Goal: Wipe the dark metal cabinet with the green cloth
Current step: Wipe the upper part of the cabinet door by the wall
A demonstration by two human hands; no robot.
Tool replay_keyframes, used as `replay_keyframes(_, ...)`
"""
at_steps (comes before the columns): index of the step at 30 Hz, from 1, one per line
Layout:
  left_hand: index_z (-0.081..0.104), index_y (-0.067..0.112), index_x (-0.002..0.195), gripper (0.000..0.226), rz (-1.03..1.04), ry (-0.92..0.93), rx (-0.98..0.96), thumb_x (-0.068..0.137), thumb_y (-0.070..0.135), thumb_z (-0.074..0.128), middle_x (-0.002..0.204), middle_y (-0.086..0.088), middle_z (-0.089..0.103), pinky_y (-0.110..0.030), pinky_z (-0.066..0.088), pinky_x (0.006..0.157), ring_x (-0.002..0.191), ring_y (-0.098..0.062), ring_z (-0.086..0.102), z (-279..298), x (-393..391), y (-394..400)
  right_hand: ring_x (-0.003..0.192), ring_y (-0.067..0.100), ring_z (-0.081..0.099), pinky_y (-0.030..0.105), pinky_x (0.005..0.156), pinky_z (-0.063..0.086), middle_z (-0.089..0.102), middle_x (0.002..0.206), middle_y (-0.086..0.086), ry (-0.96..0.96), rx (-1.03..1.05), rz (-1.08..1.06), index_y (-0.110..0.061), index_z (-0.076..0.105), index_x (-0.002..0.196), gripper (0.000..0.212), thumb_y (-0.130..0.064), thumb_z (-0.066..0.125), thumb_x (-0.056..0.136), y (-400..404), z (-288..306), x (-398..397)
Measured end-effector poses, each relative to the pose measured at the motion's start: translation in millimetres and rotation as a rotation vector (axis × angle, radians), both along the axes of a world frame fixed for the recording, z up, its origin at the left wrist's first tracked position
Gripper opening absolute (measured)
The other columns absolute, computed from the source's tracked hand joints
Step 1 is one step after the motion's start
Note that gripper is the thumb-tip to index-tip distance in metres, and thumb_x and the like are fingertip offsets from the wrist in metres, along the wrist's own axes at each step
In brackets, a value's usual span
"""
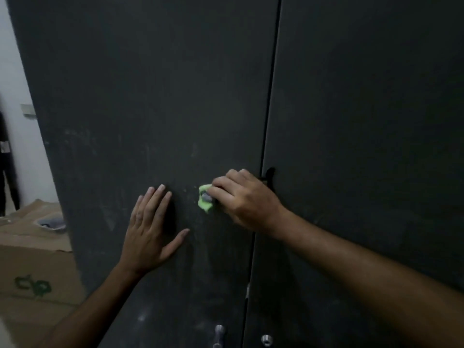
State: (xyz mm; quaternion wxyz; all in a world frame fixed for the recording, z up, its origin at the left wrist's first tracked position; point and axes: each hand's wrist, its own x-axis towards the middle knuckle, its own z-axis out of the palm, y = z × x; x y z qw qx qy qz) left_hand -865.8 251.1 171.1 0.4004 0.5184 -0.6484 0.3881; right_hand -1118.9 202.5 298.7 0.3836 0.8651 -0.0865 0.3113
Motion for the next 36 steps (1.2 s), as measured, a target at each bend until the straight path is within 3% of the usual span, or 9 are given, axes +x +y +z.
replay_keyframes(2,0.036,0.001,0.15,0.084,-0.011,-0.022,-0.015,0.089,0.055,0.059,0.161,-0.018,0.028,-0.055,0.023,0.121,0.15,-0.035,0.025,5.0,16.6,-1.2,0.086,0.029,0.061,0.039,0.073,0.045,0.069,0.105,0.009,-0.006,-0.029,-0.015,-0.01,0.069,0.114,0.025,-0.018,0.06,0.092,-3.6,25.7,3.7)
replay_keyframes(7,0.035,0.002,0.151,0.086,-0.045,-0.097,-0.023,0.088,0.057,0.061,0.161,-0.016,0.027,-0.054,0.022,0.122,0.15,-0.035,0.025,4.7,39.8,-7.8,0.088,0.03,0.057,0.039,0.075,0.041,0.067,0.106,0.008,-0.718,0.029,-0.062,-0.008,0.068,0.113,0.026,-0.021,0.063,0.091,-7.9,74.4,27.9)
replay_keyframes(11,0.033,0.005,0.153,0.086,-0.06,-0.104,-0.021,0.091,0.059,0.056,0.163,-0.013,0.025,-0.051,0.019,0.123,0.151,-0.033,0.023,2.3,44.0,-12.5,0.084,0.03,0.062,0.039,0.073,0.046,0.069,0.109,0.011,-0.132,-0.038,-0.031,-0.008,0.07,0.114,0.023,-0.018,0.065,0.093,11.0,1.8,47.6)
replay_keyframes(13,0.03,0.007,0.154,0.086,-0.066,-0.112,-0.026,0.092,0.06,0.055,0.164,-0.012,0.024,-0.05,0.019,0.123,0.151,-0.032,0.023,0.8,46.0,-14.8,0.084,0.028,0.061,0.037,0.073,0.044,0.068,0.109,0.009,0.039,-0.101,-0.055,-0.01,0.07,0.115,0.024,-0.019,0.065,0.092,6.8,20.8,43.4)
replay_keyframes(19,0.027,0.006,0.155,0.086,-0.1,-0.114,-0.034,0.094,0.06,0.054,0.165,-0.011,0.021,-0.05,0.019,0.123,0.152,-0.031,0.022,-1.1,48.0,-17.0,0.09,0.031,0.058,0.046,0.078,0.045,0.065,0.108,0.011,-0.788,0.065,-0.07,-0.008,0.07,0.114,0.028,-0.021,0.068,0.09,-5.1,70.6,66.5)
replay_keyframes(23,0.028,0.002,0.154,0.084,-0.174,-0.138,0.006,0.094,0.053,0.057,0.164,-0.014,0.022,-0.051,0.02,0.123,0.151,-0.033,0.023,3.4,60.9,-5.2,0.085,0.03,0.062,0.04,0.072,0.047,0.068,0.107,0.013,-0.079,-0.051,-0.039,-0.009,0.071,0.114,0.026,-0.022,0.064,0.093,11.4,6.0,84.1)
replay_keyframes(25,0.027,0.002,0.154,0.083,-0.157,-0.141,-0.009,0.094,0.051,0.057,0.164,-0.014,0.023,-0.051,0.02,0.123,0.151,-0.033,0.024,3.4,77.9,1.7,0.082,0.028,0.061,0.038,0.072,0.044,0.068,0.103,0.011,0.07,-0.142,-0.044,-0.013,0.071,0.112,0.024,-0.026,0.06,0.095,7.4,28.3,80.7)
replay_keyframes(31,0.029,0.0,0.153,0.086,-0.079,-0.102,0.005,0.091,0.055,0.055,0.163,-0.016,0.022,-0.052,0.017,0.124,0.151,-0.034,0.022,2.5,121.3,3.8,0.086,0.028,0.055,0.041,0.075,0.043,0.061,0.099,0.009,-0.863,0.044,-0.069,-0.016,0.072,0.112,0.029,-0.031,0.072,0.087,-3.8,64.9,106.4)
replay_keyframes(36,0.026,0.003,0.155,0.09,-0.085,-0.11,0.025,0.09,0.059,0.054,0.165,-0.013,0.02,-0.05,0.015,0.124,0.152,-0.032,0.021,1.5,129.0,-1.0,0.082,0.028,0.058,0.039,0.072,0.041,0.065,0.1,0.007,-0.079,-0.118,-0.056,-0.018,0.071,0.112,0.027,-0.032,0.067,0.09,8.5,7.5,124.4)
